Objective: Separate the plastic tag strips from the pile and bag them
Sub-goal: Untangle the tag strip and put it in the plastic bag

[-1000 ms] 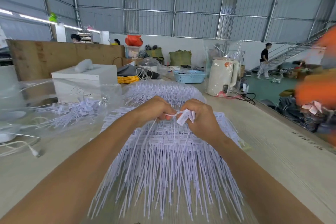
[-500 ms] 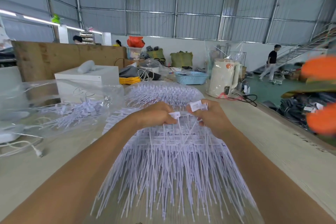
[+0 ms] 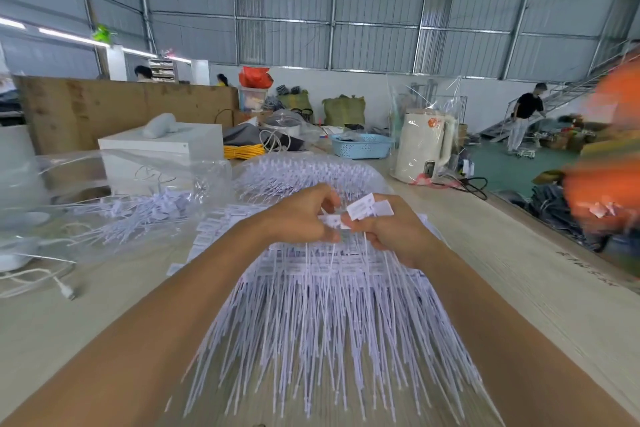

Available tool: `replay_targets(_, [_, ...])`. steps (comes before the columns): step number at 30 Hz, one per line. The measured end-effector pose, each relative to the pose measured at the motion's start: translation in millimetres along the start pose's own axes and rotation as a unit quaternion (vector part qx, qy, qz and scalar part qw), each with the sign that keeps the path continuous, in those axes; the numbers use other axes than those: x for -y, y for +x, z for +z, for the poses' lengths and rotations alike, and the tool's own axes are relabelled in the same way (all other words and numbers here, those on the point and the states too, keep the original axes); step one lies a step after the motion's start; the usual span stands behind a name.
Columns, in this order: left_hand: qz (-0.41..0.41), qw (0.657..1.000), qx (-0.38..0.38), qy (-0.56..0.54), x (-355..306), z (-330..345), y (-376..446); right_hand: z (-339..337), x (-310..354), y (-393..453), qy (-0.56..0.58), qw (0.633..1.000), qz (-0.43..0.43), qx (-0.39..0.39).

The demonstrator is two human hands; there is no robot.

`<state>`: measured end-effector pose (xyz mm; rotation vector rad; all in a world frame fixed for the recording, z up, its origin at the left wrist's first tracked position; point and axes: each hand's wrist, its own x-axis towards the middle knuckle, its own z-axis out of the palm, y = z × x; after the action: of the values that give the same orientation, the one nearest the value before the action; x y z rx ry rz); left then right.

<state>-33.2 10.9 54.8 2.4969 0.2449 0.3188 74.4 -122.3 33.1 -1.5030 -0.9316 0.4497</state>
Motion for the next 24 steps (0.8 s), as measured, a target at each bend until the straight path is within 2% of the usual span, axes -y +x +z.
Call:
replay_targets(7, [-0.021,0.997,-0.045,-0.056,3.9,0.3,0.0,1.4,-1.4,-0.7,0.018,1.000,-0.013,-0.005])
replay_targets(10, [-0.023,0.996,-0.052,-0.064,5.1,2.4,0.3,1.6,0.7,-2.9,-0.022,0.999,0.001,0.031])
replay_targets(15, [-0.029,0.995,-0.040,-0.081,5.5,3.8,1.5,3.3,0.3,-2.9,-0.078,0.996,-0.017,0.043])
replay_targets(17, [-0.033,0.992,-0.050,-0.108,4.6,3.9,2.8,5.0,0.9,-3.4,-0.113,0.991,-0.055,0.041])
replay_targets(20, [-0.054,0.981,-0.051,-0.178,2.4,1.7,4.0,8.5,1.4,-3.6,-0.193,0.968,-0.157,0.021])
replay_targets(24, [-0.075,0.976,-0.033,-0.202,3.1,-2.1,3.1,11.2,-1.9,-3.8,-0.337,0.899,-0.280,-0.014])
